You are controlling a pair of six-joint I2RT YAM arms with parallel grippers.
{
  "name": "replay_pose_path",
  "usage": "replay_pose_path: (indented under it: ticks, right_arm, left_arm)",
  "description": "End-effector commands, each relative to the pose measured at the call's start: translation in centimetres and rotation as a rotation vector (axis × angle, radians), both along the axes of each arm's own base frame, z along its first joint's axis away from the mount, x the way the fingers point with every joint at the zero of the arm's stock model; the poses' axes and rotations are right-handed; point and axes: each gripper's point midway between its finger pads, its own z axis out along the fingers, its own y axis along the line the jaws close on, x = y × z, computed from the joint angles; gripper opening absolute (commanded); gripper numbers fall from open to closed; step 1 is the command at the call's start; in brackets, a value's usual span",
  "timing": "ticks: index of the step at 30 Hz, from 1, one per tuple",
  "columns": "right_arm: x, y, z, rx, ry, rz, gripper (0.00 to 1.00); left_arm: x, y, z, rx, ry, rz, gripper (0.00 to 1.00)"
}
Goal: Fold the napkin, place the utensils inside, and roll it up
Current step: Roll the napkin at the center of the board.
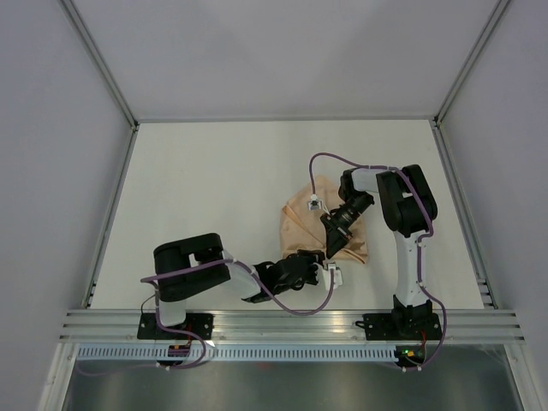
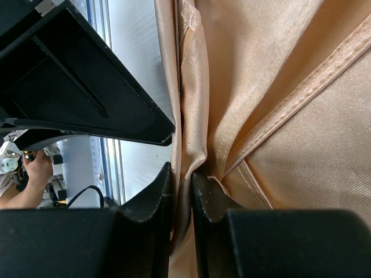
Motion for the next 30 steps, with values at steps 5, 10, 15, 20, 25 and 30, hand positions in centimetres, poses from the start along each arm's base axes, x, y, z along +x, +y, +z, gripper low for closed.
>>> replay_pose_path:
  ticks: [5,10,15,20,25,30]
  right_arm:
    - [1.7,-0.7,-2.6,0.022,-0.122,0.068,0.0]
    - [1.7,-0.7,-2.6,0.028,-0.106,0.069,0.0]
    - [1.7,-0.7,-2.6,0.028,-0.1,0.07,0.01]
    - [1.8,-0.8,-2.6,0.027,-0.099,0.07,0.0]
    - [1.8,-0.9,-2.6,0.027,-0.1,0.067,0.0]
    - [2.5,-0.8,-2.6,0.017,-0.145,0.047,0.07]
  left_arm:
    - [0.3,0.9,-2.6,0.121,-0.064,-0.021,0.52]
    - [-0.4,1.4,-4.9,0.23,-0.023,-0.06,0.45]
    - [-0.8,1.5,-6.3,0.278,0.009,-0.083,0.35]
    - [-1.2,1.7,-7.3,0.311,0.031,-0.098,0.22]
    - [-1.7,1.6,-7.6,0.328,0.074,-0.109,0.06]
    - [-2.6,0.9,-7.5,0.34,0.181,-0.128,0.02]
